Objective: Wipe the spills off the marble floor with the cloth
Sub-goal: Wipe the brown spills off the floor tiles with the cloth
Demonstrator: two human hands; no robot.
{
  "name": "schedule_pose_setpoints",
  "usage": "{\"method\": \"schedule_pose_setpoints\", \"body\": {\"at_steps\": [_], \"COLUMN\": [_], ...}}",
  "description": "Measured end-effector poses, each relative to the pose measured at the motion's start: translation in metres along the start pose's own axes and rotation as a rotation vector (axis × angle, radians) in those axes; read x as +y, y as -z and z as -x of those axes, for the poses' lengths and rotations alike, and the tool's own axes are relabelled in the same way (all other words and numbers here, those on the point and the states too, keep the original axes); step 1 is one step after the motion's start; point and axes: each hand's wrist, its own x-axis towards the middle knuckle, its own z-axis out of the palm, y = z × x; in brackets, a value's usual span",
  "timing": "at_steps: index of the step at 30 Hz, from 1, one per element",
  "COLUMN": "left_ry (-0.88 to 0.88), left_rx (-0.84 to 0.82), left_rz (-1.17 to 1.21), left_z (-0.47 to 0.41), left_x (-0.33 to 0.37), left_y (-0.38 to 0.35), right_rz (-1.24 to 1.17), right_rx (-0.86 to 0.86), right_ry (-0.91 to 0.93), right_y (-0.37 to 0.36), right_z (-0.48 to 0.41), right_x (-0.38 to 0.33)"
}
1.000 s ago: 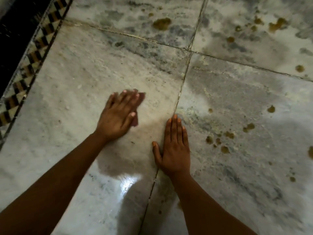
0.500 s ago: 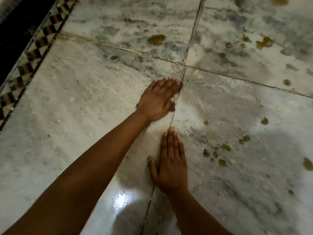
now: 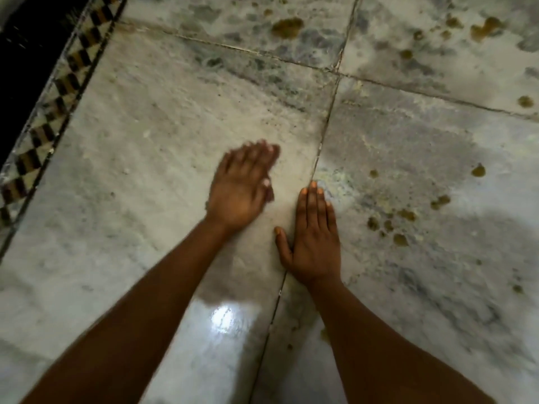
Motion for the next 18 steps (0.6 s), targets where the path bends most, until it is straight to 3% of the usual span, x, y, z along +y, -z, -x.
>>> {"method": "schedule_pose_setpoints", "body": {"at_steps": [3,6,10,14,18], "left_ry": [-0.030,0.031,0.260,0.441,0.205], "left_rx": [-0.036,-0.055,-0.029,0.017,0.016], "left_rz": [0.047,0.015,-0.026,0.065,0.058], "left_z": [0.072,0.107,0.071,-0.006,-0.029], "left_x": [0.017,-0.019,-0.087,-0.100,-0.056], "left_y": [0.001,0.006,0.013,0.015,0.008], "right_rz": [-0.008,-0.005,-0.004,-0.006,-0.014], "right_rx": [-0.003,-0.007,0.000,0.012,0.018], "right_ry": [0.008,-0.004,-0.006,-0.005,-0.006], "right_y": [0.002,0.002,-0.001,-0.001,-0.001], "right_z": [-0.001,-0.001,-0.001,-0.002,-0.001], "right_x": [0.000,0.001,0.002,0.001,0.002]}}
